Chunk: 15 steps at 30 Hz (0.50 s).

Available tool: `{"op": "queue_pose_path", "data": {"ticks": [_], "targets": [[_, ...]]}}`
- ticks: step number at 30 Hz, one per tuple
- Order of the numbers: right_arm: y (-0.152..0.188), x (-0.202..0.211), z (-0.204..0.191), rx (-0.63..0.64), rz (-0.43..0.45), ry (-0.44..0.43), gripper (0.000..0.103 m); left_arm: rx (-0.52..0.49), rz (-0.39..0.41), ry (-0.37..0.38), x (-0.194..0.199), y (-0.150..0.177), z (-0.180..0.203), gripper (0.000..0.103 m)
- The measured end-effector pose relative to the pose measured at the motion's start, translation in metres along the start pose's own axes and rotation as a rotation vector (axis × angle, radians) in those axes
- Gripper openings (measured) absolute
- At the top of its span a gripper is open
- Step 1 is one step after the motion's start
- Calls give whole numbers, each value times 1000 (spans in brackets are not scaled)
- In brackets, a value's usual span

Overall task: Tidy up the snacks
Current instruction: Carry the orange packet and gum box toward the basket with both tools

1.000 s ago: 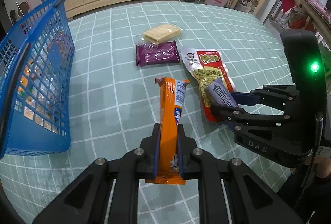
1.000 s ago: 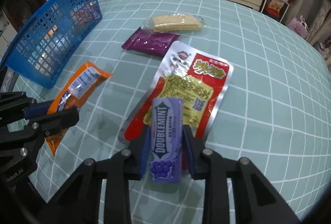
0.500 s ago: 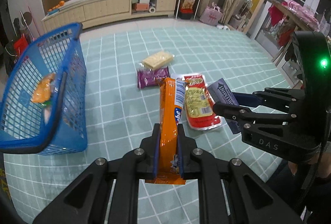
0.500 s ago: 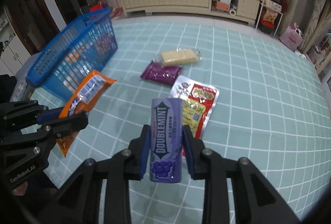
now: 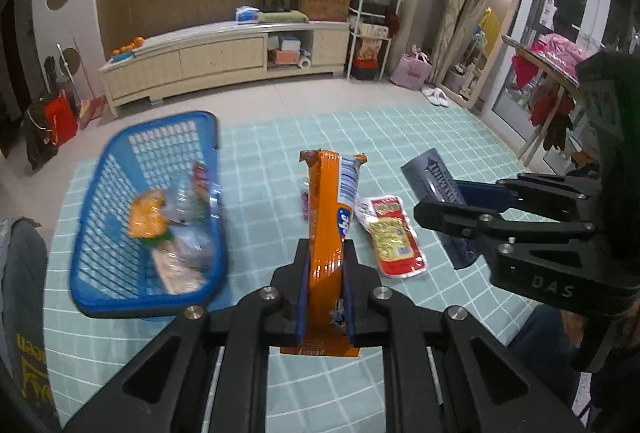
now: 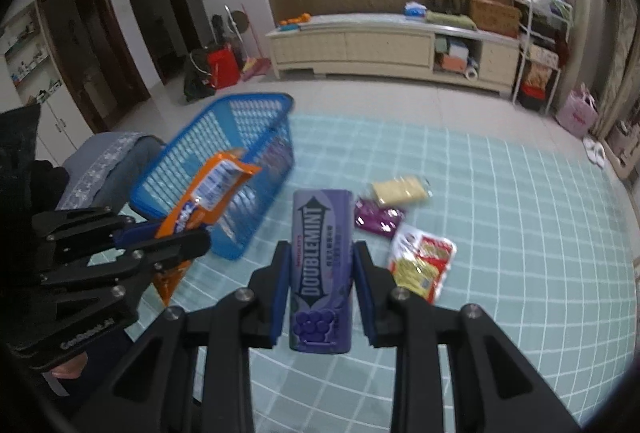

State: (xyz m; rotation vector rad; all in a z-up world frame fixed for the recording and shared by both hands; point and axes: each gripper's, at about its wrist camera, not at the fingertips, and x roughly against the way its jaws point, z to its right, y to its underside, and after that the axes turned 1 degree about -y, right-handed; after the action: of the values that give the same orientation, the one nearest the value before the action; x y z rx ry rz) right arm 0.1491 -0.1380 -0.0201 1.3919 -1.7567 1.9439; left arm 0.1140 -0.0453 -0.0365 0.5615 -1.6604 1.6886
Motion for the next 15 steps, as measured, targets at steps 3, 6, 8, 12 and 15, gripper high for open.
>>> {"op": "queue_pose_path", "data": {"ticks": [3,6,8,12,15], "targets": [[-13,3,-17,32,19,-12,35,30,16,-7,11,-6,-22,13],[-27,0,-32,56,29,-23,35,58,26,-18,22,-10,-42,13],[-38,-5,-43,68,32,-33,35,70,33,-33,29,-12,-57,13],[-54,-14,-59,84,31,-56,35,110,42,-53,39,-17,-91,13],[-65,-26,-74,101,16,-69,35,139,40,-68,42,-19,-111,13]]}}
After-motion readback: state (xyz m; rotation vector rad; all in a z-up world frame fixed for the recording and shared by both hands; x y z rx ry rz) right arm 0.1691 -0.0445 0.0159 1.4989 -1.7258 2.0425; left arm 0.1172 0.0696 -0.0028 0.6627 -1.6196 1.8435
